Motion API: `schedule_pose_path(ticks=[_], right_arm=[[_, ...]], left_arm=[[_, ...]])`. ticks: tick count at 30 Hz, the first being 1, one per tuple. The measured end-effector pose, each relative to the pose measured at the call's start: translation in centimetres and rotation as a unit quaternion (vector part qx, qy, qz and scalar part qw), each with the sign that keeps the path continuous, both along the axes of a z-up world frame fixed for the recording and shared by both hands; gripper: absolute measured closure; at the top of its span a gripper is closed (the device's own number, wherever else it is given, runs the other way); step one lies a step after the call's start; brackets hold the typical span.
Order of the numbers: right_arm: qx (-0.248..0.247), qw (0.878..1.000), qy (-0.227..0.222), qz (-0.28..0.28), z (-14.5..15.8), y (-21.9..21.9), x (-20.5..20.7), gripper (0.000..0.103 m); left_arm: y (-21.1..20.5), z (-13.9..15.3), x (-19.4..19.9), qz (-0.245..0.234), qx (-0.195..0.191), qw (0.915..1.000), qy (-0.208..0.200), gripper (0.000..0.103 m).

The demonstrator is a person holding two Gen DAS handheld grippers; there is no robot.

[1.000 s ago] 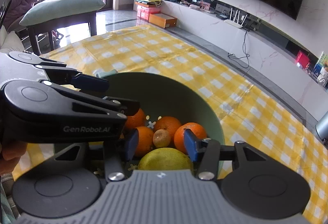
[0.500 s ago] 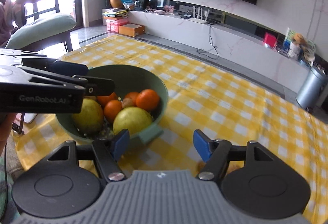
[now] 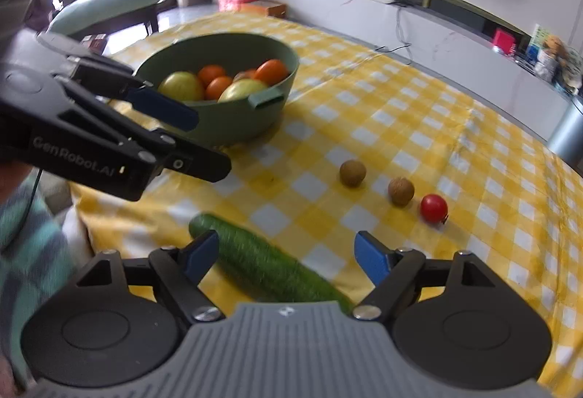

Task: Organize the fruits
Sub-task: 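Withdraw both tools and reach the right tool to the green cucumber, then grasp and lift the cucumber with the right tool while the left tool grasps a kiwi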

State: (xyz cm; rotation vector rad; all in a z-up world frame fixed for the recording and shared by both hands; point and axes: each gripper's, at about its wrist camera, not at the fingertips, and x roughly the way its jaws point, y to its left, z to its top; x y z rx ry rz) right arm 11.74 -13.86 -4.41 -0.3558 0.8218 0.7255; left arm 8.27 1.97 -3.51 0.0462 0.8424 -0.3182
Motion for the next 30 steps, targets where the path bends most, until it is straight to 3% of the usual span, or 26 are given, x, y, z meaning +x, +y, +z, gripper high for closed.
schedule_pose_path(ticks=[5,10,19,21,30], right_arm=[[-0.045,0.997,-0.011,0.064,-1.3,0.4,-0.3,0.025],[-0.047,0.993,-0.002,0.107,-2.2,0.6,0.9,0.026],[-0.066,0.984,0.021,0.161,-4.3,1.6,2.8,0.039],[-0.063,0.983,0.030,0.169,-4.7,1.8,3.2,0.045],[-0.018,0.981,0.053,0.186,-5.0,1.3,4.3,0.048]], left_arm=[[0.0,-0.9,-0.6,-0.003,-0.013,0.9995,0.027,0.033],[-0.1,-1.8,-0.7,0.001,-0.010,0.9989,0.046,0.033],[-0.2,-2.7,-0.4,0.002,-0.003,0.9979,0.064,0.033],[-0.1,-2.8,-0.4,0.005,-0.003,0.9977,0.067,0.033],[0.3,-3.1,-0.2,0.016,-0.008,0.9971,0.074,0.033]])
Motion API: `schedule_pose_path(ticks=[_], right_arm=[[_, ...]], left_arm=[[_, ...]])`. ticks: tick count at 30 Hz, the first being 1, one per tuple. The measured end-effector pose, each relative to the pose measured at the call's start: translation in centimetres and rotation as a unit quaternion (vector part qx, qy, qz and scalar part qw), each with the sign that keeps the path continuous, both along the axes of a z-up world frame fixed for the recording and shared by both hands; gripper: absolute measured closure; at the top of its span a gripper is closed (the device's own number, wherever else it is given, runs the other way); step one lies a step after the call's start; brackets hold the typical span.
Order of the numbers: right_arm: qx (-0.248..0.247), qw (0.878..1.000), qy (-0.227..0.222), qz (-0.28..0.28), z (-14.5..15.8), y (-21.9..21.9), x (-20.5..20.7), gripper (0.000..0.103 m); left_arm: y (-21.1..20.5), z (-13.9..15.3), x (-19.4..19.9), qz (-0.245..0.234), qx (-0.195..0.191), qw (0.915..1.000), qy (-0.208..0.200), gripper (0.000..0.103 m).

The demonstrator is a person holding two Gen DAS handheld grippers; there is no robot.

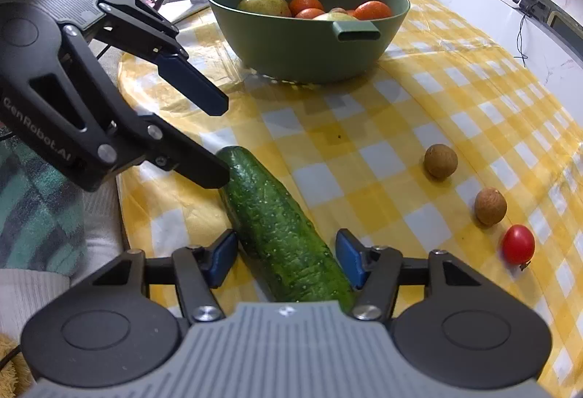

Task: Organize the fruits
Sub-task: 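Grasp and lift the cucumber with the right tool while the left tool grasps a kiwi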

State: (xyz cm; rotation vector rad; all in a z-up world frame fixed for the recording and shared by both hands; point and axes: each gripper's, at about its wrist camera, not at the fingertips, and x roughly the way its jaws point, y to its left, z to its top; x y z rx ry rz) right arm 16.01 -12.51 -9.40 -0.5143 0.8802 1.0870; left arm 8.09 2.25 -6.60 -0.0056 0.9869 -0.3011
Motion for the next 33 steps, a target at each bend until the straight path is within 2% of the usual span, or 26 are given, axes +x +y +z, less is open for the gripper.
schedule_pose_path(ticks=[4,6,10,17,21,25,26,29,33], right_arm=[[0.000,1.000,-0.009,-0.020,0.3,-0.4,-0.1,0.054],[0.003,0.999,-0.008,-0.050,0.5,-1.0,0.4,0.059],[0.022,0.992,0.001,-0.124,1.0,-2.9,1.9,0.062],[0.065,0.967,0.009,-0.246,2.0,-6.4,3.8,0.064],[0.085,0.949,0.014,-0.305,2.4,-8.4,4.5,0.065],[0.098,0.931,0.016,-0.352,2.2,-9.8,5.0,0.066],[0.102,0.927,0.018,-0.361,2.2,-10.1,5.2,0.066],[0.118,0.917,0.027,-0.379,2.2,-10.9,5.6,0.066],[0.133,0.911,0.031,-0.390,2.1,-11.5,6.1,0.066]], left_arm=[[-0.2,0.1,0.0,0.002,0.002,1.0000,-0.002,0.033],[-0.3,0.2,0.0,0.001,0.004,1.0000,-0.004,0.033],[-0.6,0.5,0.4,0.003,0.001,0.9999,-0.012,0.033],[-2.8,1.0,2.3,-0.006,0.001,0.9990,-0.045,0.035],[-4.8,0.8,3.6,-0.012,0.034,0.9958,-0.084,0.039],[-6.8,0.0,5.1,-0.017,0.076,0.9908,-0.110,0.052],[-7.1,-0.3,5.5,-0.016,0.080,0.9903,-0.112,0.052],[-7.5,-1.2,6.8,-0.006,0.072,0.9912,-0.111,0.052],[-7.1,-2.0,8.1,0.006,0.053,0.9932,-0.103,0.052]])
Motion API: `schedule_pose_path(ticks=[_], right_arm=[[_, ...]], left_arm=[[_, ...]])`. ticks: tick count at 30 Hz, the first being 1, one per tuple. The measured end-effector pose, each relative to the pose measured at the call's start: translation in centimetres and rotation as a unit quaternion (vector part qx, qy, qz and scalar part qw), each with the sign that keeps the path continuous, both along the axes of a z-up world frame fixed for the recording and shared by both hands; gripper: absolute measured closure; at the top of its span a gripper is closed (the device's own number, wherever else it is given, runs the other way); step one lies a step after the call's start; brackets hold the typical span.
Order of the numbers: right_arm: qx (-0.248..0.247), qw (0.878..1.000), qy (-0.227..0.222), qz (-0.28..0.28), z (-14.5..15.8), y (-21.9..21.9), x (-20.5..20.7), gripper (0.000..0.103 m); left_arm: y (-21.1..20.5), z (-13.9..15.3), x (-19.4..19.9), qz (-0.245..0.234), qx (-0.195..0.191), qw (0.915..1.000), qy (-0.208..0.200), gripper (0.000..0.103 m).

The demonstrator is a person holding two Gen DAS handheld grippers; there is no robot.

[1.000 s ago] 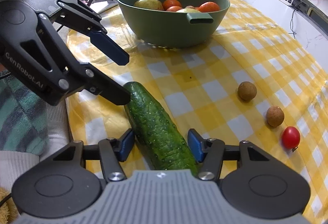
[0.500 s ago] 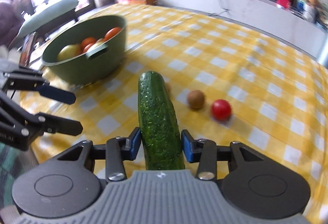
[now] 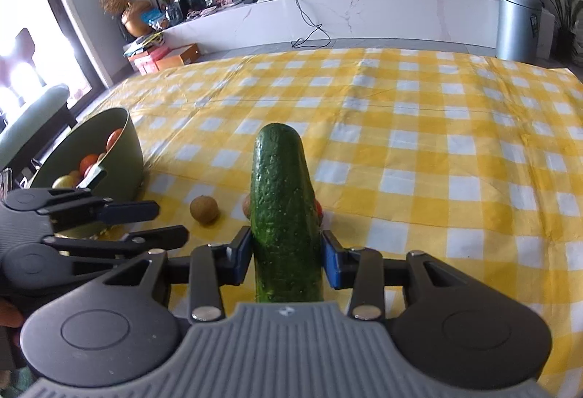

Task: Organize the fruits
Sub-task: 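Grasp and lift the cucumber with the right tool while the left tool grasps a kiwi, then carry the cucumber and kiwi over the colander and lower them inside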

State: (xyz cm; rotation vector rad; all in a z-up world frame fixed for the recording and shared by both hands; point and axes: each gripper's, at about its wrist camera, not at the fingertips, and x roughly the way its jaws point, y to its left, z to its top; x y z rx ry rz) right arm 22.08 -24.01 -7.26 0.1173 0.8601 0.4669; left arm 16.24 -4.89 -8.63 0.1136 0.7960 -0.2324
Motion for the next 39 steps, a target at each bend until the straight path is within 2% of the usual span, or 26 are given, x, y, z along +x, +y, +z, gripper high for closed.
schedule_pose_path(ticks=[7,13,18,31,35,39], right_arm=[[0.007,1.000,0.006,-0.003,-0.4,0.0,0.8,0.066],[0.014,1.000,0.005,0.000,-0.4,-0.1,0.9,0.066],[0.016,1.000,0.000,0.003,-0.2,0.0,0.7,0.066],[0.028,0.997,-0.064,0.022,3.0,1.9,-1.5,0.067],[0.037,0.995,-0.084,0.032,4.4,3.3,-2.3,0.067],[0.053,0.992,-0.101,0.047,6.1,5.0,-3.0,0.067]], left_arm=[[0.6,-0.4,1.3,0.006,-0.022,0.9997,0.009,0.056],[0.5,-1.0,2.0,0.009,-0.020,0.9995,0.022,0.074],[0.7,-0.5,1.5,0.004,-0.024,0.9996,0.016,0.074],[2.8,6.0,-2.8,0.005,-0.053,0.9981,-0.029,0.074],[5.0,7.7,-3.6,0.026,-0.064,0.9968,-0.041,0.074],[8.4,8.7,-3.8,0.067,-0.073,0.9945,-0.036,0.074]])
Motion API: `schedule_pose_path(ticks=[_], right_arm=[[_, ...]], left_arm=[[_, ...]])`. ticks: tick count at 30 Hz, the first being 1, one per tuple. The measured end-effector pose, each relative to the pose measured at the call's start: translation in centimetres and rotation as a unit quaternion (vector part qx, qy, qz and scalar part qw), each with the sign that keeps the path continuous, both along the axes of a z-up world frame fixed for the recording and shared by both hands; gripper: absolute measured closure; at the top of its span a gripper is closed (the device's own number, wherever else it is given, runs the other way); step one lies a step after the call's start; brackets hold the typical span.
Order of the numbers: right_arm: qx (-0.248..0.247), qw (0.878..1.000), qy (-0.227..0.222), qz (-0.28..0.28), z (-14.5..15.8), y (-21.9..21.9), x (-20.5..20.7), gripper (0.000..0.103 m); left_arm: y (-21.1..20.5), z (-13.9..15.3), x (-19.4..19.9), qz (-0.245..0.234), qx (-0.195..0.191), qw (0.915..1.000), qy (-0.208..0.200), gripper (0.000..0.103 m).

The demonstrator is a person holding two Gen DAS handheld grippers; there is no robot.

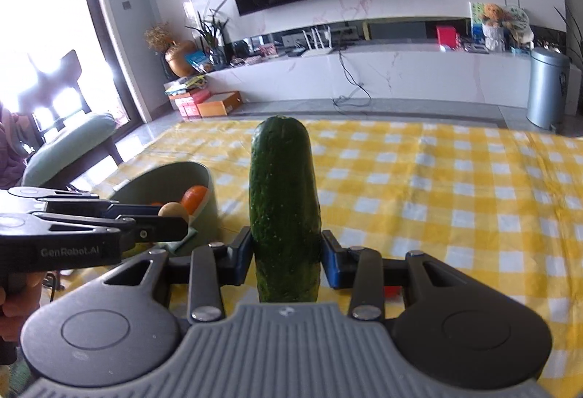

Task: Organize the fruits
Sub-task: 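Carry the cucumber and kiwi over the colander and lower them inside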

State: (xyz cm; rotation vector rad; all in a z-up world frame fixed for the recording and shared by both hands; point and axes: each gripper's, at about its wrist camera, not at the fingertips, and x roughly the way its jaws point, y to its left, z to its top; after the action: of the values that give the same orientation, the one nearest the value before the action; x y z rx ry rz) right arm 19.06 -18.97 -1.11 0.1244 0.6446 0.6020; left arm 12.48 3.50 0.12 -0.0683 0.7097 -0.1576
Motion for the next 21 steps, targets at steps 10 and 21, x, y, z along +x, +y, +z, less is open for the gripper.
schedule_pose_path(ticks=[10,21], right_arm=[[0.074,0.995,0.008,0.061,4.7,6.5,0.3,0.067],[0.067,0.992,0.089,0.066,1.5,15.1,1.8,0.067]], left_arm=[[7.4,1.1,-0.4,0.082,-0.028,0.9962,0.003,0.074],[11.7,-1.0,-0.8,0.112,-0.038,0.9929,0.013,0.074]])
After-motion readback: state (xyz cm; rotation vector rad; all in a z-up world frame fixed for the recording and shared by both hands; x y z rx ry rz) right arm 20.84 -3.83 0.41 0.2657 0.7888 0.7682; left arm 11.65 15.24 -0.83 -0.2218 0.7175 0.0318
